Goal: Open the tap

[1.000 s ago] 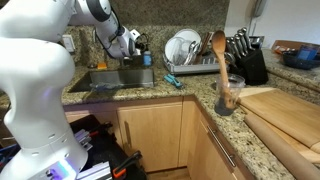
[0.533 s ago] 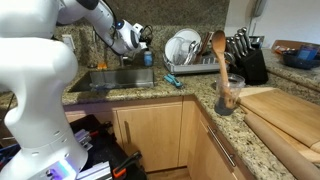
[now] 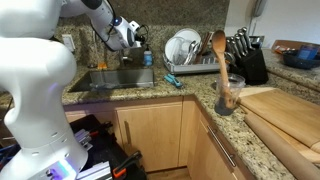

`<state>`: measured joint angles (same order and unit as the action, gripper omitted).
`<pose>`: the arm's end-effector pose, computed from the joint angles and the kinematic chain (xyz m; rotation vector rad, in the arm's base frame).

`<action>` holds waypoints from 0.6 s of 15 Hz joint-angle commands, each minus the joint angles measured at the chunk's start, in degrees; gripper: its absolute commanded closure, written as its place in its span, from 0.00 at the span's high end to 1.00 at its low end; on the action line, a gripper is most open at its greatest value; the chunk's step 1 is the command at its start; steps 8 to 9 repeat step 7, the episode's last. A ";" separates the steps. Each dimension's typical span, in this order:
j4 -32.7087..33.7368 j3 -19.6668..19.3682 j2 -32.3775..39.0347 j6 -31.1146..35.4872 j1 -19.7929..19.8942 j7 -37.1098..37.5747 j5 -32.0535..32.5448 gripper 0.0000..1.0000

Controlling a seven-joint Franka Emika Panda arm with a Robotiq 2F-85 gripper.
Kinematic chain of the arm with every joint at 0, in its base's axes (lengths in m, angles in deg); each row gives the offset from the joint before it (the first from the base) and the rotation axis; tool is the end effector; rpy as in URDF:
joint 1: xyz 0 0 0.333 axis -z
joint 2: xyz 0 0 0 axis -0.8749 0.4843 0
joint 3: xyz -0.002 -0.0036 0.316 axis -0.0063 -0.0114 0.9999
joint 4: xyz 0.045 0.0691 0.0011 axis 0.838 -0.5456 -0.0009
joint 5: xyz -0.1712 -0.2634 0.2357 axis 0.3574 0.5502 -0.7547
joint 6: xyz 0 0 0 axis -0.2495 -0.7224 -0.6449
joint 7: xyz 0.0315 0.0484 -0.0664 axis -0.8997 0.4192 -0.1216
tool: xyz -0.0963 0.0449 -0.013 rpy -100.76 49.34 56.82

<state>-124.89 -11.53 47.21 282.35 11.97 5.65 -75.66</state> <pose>0.5968 0.4794 0.3392 -2.3409 -0.9219 -1.5030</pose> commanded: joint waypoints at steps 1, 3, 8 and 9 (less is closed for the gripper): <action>-3.71 14.36 -8.22 -0.74 8.74 -1.35 0.81 1.00; -6.12 5.84 -12.58 -3.62 3.79 1.75 -0.61 1.00; -3.61 -1.88 -12.53 -4.81 0.30 1.20 -1.83 1.00; -3.61 -1.88 -12.53 -4.81 0.30 1.20 -1.83 1.00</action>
